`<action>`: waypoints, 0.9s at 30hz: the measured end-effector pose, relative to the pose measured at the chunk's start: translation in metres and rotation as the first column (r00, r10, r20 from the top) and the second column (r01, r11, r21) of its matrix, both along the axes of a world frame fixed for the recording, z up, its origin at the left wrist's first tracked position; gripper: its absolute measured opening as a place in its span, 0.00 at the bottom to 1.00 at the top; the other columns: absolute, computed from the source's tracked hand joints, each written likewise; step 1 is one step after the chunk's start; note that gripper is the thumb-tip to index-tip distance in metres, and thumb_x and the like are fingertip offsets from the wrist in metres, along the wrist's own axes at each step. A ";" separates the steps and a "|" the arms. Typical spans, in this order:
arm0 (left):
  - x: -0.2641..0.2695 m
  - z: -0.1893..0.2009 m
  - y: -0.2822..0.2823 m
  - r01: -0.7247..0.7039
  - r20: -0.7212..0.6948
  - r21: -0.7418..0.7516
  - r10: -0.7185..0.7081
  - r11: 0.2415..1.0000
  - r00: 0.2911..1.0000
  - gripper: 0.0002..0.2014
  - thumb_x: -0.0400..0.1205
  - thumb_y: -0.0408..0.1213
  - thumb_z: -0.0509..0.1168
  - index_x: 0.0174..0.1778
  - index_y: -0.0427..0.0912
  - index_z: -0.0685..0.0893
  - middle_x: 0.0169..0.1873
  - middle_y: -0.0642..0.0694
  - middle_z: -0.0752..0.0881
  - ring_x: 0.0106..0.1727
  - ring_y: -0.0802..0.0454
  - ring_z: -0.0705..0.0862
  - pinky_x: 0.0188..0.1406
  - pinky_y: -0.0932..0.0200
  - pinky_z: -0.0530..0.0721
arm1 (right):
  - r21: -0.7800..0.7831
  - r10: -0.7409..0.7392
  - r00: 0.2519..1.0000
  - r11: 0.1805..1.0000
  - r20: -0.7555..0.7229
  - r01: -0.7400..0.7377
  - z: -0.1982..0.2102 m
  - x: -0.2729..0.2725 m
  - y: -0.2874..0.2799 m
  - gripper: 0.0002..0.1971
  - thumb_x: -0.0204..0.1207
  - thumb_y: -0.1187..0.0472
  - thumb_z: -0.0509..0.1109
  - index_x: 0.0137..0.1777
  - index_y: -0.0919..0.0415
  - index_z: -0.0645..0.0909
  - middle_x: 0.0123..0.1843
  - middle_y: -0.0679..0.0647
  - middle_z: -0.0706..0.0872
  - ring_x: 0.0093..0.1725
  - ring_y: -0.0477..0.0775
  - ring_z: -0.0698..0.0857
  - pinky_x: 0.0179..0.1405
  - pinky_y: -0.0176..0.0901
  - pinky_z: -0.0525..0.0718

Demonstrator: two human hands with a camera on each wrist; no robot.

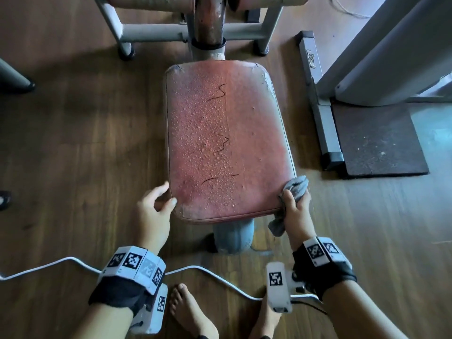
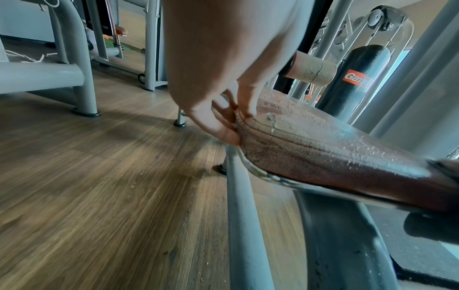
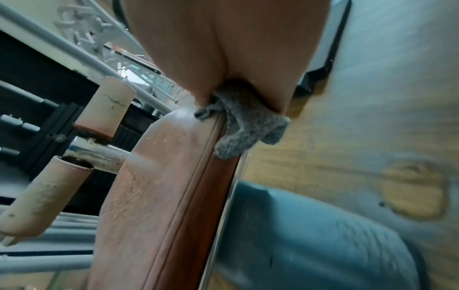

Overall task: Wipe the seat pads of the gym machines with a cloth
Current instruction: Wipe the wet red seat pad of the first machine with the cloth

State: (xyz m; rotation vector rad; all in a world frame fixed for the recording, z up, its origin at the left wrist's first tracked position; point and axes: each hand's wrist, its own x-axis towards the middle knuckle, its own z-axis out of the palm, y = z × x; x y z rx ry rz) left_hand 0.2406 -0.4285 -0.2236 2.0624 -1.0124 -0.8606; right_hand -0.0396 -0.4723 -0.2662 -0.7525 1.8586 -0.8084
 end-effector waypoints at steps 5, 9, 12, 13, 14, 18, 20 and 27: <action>0.022 -0.002 -0.012 0.081 -0.088 0.090 -0.073 0.993 0.993 0.14 0.80 0.34 0.69 0.63 0.43 0.83 0.56 0.55 0.81 0.59 0.54 0.80 0.53 0.59 0.80 | -0.011 -0.273 0.961 0.962 0.043 0.274 -0.003 0.052 0.026 0.40 0.71 0.36 0.63 0.81 0.43 0.51 0.79 0.61 0.66 0.77 0.62 0.69 0.77 0.64 0.68; 0.037 -0.002 -0.025 0.124 -0.145 0.123 -0.106 0.985 0.984 0.14 0.82 0.37 0.68 0.64 0.48 0.81 0.58 0.52 0.82 0.56 0.54 0.83 0.47 0.58 0.87 | -0.025 -0.412 0.911 0.910 0.027 0.413 -0.003 0.066 0.017 0.35 0.82 0.51 0.62 0.83 0.57 0.48 0.81 0.60 0.62 0.78 0.57 0.68 0.79 0.56 0.65; 0.039 -0.001 -0.033 0.154 -0.168 0.124 -0.132 0.980 0.977 0.18 0.82 0.35 0.68 0.67 0.47 0.79 0.60 0.51 0.80 0.55 0.54 0.83 0.40 0.66 0.85 | -0.065 -0.481 0.876 0.875 -0.019 0.479 -0.001 0.053 0.002 0.33 0.83 0.50 0.61 0.82 0.60 0.53 0.79 0.62 0.66 0.76 0.59 0.70 0.77 0.57 0.67; 0.039 -0.002 -0.034 0.153 -0.173 0.118 -0.131 0.981 0.976 0.17 0.81 0.34 0.69 0.67 0.47 0.79 0.60 0.49 0.81 0.54 0.54 0.83 0.39 0.65 0.85 | -0.081 -0.490 0.871 0.869 -0.014 0.488 -0.002 0.049 -0.001 0.33 0.82 0.48 0.61 0.82 0.59 0.54 0.78 0.63 0.67 0.75 0.59 0.71 0.77 0.59 0.67; 0.039 -0.002 -0.035 0.150 -0.174 0.112 -0.129 0.982 0.976 0.17 0.81 0.33 0.69 0.66 0.46 0.80 0.60 0.48 0.81 0.53 0.54 0.84 0.38 0.65 0.86 | -0.098 -0.497 0.868 0.864 -0.002 0.494 -0.003 0.048 -0.002 0.34 0.81 0.47 0.61 0.82 0.58 0.55 0.77 0.62 0.68 0.75 0.60 0.71 0.76 0.60 0.68; 0.041 -0.005 -0.036 0.154 -0.170 0.099 -0.136 0.983 0.976 0.16 0.80 0.32 0.70 0.62 0.46 0.81 0.59 0.46 0.83 0.54 0.51 0.85 0.40 0.59 0.89 | -0.042 -0.539 0.841 0.840 0.049 0.541 -0.003 0.085 0.014 0.39 0.75 0.41 0.61 0.82 0.55 0.50 0.79 0.60 0.66 0.75 0.59 0.71 0.76 0.61 0.68; 0.042 -0.006 -0.036 0.150 -0.191 0.100 -0.129 0.984 0.973 0.15 0.79 0.31 0.71 0.61 0.47 0.81 0.58 0.46 0.83 0.53 0.52 0.86 0.41 0.57 0.90 | 0.005 -0.517 0.854 0.856 0.062 0.517 0.000 0.114 0.027 0.41 0.75 0.39 0.60 0.82 0.55 0.47 0.81 0.61 0.62 0.78 0.59 0.67 0.78 0.60 0.65; 0.044 -0.009 -0.036 0.145 -0.197 0.081 -0.127 0.986 0.972 0.14 0.79 0.31 0.71 0.59 0.48 0.81 0.53 0.51 0.82 0.51 0.54 0.85 0.37 0.62 0.88 | -0.006 -0.546 0.837 0.837 -0.042 0.546 0.008 0.085 0.006 0.36 0.84 0.49 0.59 0.84 0.55 0.44 0.81 0.63 0.56 0.80 0.60 0.64 0.78 0.55 0.63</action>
